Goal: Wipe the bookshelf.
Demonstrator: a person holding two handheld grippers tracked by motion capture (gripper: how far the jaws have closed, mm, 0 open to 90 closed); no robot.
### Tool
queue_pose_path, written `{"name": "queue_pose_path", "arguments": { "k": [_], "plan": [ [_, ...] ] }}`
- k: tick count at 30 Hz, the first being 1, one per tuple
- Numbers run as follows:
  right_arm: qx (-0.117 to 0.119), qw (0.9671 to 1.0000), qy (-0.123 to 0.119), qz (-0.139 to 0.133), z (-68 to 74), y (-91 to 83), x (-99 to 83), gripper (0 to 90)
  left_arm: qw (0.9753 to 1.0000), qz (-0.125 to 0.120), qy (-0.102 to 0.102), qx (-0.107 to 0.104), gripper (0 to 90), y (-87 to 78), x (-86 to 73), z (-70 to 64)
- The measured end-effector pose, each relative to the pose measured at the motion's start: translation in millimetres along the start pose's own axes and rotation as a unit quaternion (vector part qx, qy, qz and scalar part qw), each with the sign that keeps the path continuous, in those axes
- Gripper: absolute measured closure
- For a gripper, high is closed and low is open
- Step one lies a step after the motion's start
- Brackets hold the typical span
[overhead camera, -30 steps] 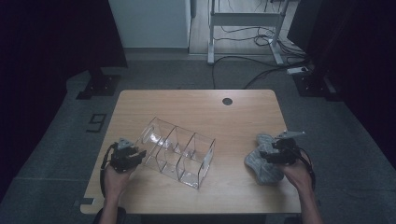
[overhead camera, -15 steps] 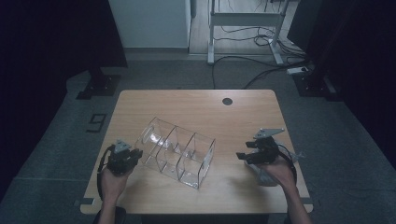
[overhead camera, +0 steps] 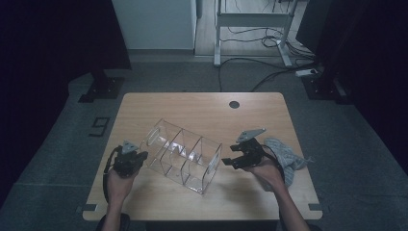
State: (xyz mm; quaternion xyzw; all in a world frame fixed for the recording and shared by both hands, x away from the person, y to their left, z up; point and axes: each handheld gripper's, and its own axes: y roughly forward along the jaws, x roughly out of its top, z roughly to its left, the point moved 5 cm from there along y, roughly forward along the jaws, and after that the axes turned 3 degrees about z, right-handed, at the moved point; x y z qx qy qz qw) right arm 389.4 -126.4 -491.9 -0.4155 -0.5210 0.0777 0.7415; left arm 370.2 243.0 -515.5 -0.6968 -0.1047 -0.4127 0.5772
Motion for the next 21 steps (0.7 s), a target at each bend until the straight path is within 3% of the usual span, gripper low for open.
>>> {"name": "queue_pose_path", "arguments": {
  "k": [8,21],
  "plan": [
    [0.017,0.9997,-0.015,-0.003,5.6,9.4,13.2,35.3,1.0,0.0,-0.006,-0.003,85.7,4.7,4.2,1.6],
    [0.031,0.9993,-0.02,0.0,19.7,5.6,4.6,43.1,0.9999,0.007,-0.004,-0.007,82.8,18.8,19.3,1.8]
  ]
}}
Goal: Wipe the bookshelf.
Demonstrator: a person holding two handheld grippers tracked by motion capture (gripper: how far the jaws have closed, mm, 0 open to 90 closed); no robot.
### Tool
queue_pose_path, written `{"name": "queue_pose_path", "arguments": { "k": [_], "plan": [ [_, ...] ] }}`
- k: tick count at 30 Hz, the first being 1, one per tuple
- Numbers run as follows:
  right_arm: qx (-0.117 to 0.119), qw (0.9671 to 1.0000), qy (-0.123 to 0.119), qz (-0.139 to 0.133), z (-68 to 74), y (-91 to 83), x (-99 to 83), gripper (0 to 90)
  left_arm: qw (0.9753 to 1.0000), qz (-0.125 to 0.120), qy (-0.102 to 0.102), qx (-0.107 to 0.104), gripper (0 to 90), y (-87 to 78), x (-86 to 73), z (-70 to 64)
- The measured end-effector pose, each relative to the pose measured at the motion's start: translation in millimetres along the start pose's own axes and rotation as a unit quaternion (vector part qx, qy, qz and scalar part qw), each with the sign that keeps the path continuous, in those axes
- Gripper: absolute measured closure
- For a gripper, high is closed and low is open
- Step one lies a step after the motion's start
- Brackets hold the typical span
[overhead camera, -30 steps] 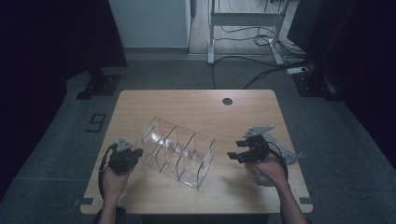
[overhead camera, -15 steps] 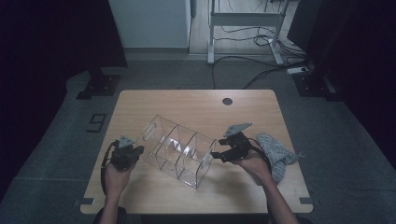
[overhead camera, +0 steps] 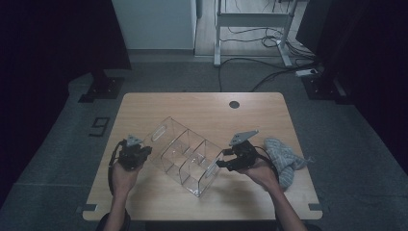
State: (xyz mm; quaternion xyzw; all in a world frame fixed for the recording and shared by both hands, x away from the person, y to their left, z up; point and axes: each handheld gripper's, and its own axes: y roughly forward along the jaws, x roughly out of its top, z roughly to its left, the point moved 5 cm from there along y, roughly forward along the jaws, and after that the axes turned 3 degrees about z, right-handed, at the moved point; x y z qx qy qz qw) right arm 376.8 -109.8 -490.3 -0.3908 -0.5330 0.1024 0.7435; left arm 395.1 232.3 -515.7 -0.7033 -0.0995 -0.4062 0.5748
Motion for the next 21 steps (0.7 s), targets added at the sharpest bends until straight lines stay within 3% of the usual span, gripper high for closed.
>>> {"name": "queue_pose_path", "arguments": {
  "k": [21],
  "plan": [
    [0.017,0.9998,-0.004,-0.003,24.1,-13.5,-9.5,47.5,0.9999,0.017,0.002,-0.002,76.8,24.4,28.7,-2.3]
  ]
}}
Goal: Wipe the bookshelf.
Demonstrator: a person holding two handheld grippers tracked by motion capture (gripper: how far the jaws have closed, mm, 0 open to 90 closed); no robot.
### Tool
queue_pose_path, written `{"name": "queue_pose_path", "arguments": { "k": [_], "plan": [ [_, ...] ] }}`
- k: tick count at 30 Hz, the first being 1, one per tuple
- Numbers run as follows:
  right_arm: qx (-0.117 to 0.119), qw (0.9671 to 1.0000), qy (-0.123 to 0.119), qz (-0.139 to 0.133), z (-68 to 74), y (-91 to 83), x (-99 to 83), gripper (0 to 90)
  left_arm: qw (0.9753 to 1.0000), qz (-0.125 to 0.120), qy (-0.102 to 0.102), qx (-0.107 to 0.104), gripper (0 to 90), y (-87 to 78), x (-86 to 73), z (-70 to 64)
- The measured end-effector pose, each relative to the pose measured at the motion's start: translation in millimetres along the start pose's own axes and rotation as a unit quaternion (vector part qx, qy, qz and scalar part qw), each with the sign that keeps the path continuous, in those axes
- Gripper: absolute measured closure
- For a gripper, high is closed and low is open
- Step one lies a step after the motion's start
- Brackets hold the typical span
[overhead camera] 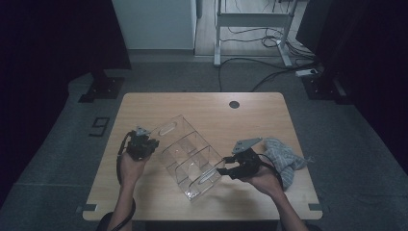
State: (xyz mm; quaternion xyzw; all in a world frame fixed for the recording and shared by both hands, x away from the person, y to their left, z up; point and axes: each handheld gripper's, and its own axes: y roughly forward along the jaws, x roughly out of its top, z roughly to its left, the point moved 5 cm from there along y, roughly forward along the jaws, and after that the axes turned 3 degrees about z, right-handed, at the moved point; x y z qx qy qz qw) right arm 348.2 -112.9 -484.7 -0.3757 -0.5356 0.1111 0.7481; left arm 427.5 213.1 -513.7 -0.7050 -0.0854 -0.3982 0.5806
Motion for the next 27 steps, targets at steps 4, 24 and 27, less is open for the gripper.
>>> {"name": "queue_pose_path", "arguments": {
  "k": [4,24,27],
  "plan": [
    [0.004,1.0,0.004,-0.003,3.3,-1.7,-0.9,50.1,1.0,0.002,0.0,0.0,75.4,5.3,6.2,-0.9],
    [0.014,0.9992,-0.031,-0.021,15.3,-17.4,8.0,44.7,0.9997,-0.019,-0.015,-0.01,33.3,1.4,9.4,-0.3],
    [0.016,0.9988,-0.04,-0.024,18.0,-17.4,15.2,45.6,0.9993,-0.023,-0.024,-0.015,26.6,-8.6,2.4,1.7]
  ]
}}
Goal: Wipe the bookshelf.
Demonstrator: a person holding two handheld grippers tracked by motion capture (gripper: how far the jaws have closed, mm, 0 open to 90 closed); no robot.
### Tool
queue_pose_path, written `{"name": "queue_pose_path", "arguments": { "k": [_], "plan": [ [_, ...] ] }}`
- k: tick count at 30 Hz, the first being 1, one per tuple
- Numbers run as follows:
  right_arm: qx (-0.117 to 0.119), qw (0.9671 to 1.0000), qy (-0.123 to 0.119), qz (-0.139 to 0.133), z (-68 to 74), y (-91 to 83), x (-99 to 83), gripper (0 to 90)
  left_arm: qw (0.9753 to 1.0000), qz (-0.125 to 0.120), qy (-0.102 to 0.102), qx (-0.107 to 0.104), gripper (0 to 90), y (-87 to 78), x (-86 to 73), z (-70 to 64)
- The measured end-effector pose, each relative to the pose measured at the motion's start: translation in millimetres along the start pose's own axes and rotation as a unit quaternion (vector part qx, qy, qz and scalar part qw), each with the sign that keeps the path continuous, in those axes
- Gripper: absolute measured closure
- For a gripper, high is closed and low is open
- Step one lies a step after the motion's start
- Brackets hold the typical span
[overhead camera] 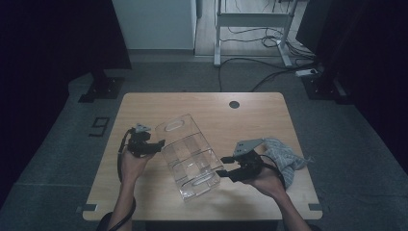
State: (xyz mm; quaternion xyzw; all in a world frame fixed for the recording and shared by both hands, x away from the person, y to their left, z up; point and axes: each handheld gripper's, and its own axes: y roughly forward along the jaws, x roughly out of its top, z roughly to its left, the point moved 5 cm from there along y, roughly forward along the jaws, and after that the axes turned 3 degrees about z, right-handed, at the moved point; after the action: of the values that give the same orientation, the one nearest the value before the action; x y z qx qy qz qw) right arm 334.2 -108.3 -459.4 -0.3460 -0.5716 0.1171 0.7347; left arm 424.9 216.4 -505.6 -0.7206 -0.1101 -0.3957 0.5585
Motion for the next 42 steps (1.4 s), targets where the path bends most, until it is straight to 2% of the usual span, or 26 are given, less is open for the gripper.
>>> {"name": "queue_pose_path", "arguments": {
  "k": [2,8,10,17,24,32,37,39,40,42],
  "plan": [
    [0.011,0.9999,-0.006,0.001,1.7,2.6,3.9,47.1,1.0,-0.001,-0.005,-0.002,23.3,-4.9,-4.4,0.1],
    [0.034,0.999,-0.02,0.019,6.1,15.2,8.7,53.6,1.0,-0.004,-0.006,-0.007,23.0,-16.9,-22.6,2.0],
    [0.032,0.9989,-0.024,0.025,7.3,18.6,8.3,54.1,1.0,-0.003,-0.004,-0.008,22.9,-18.4,-27.8,3.4],
    [0.035,0.9988,-0.018,0.029,9.3,22.2,9.1,62.1,0.9998,-0.001,-0.012,-0.014,23.5,-23.1,-44.5,6.1],
    [0.027,0.9986,-0.029,0.036,14.1,26.1,12.3,69.7,0.9999,-0.012,0.0,-0.012,21.7,-30.4,-46.0,4.4],
    [0.021,0.9989,-0.019,0.036,14.5,28.6,14.0,77.0,0.9999,-0.005,0.004,-0.013,21.4,-27.1,-48.0,2.2],
    [0.014,0.999,-0.022,0.037,14.4,30.9,15.5,83.3,0.9998,-0.006,0.005,-0.018,21.3,-27.6,-47.4,0.9],
    [0.003,0.999,-0.024,0.038,15.2,32.0,16.3,84.8,0.9998,-0.006,0.007,-0.019,21.3,-28.2,-47.4,0.0],
    [-0.011,0.9987,-0.03,0.039,15.1,32.4,17.1,85.2,0.9998,-0.007,0.006,-0.02,21.3,-28.3,-47.2,-0.7],
    [-0.017,0.9985,-0.031,0.042,14.7,33.1,18.2,85.6,0.9997,-0.009,0.008,-0.023,21.2,-28.8,-46.6,-2.6]
  ]
}}
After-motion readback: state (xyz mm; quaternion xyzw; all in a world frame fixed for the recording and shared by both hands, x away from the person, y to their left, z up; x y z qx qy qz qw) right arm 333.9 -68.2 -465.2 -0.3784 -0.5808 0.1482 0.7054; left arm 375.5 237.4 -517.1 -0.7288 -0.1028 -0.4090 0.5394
